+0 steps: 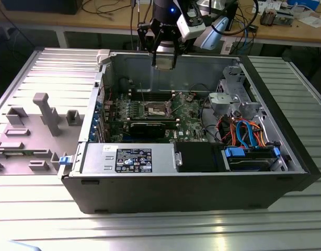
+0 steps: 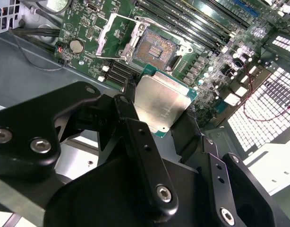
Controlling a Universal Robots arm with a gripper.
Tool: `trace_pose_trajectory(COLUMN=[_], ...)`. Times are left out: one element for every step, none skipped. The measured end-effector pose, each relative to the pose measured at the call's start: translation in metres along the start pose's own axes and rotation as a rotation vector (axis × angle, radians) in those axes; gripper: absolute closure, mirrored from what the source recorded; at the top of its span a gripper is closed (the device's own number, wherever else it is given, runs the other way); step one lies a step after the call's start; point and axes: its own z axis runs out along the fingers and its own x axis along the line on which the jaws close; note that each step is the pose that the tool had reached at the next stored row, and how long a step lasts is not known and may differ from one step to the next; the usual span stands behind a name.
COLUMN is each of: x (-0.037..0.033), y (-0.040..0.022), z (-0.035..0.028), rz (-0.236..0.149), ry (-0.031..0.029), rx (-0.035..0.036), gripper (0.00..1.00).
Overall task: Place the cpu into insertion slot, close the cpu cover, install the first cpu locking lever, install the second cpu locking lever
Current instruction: 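Place the cpu into insertion slot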
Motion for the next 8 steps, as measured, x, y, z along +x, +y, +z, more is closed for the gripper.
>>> trace_pose_trajectory(x=[0.0, 0.0, 0.0, 0.0, 0.0001, 0.0001, 0.0001, 0.0001], y=[0.0, 0.0, 0.0, -0.0001, -0.0001, -0.0001, -0.0001, -0.0001], z=[0.0001, 0.0002, 0.0006, 0.0008, 0.0009, 0.0011, 0.0012, 0.0015], rz=[0.0, 0.0, 0.0, 0.0, 0.0, 0.0, 0.0, 0.0], ry=[0.0, 0.0, 0.0, 0.0, 0.0, 0.0, 0.0, 0.0], rx=[0.0, 0.0001, 0.0, 0.0001, 0.0, 0.0, 0.0001, 0.0001], gripper=[0.45, 0.45, 0.45, 0.45, 0.45, 0.45, 0.45, 0.45])
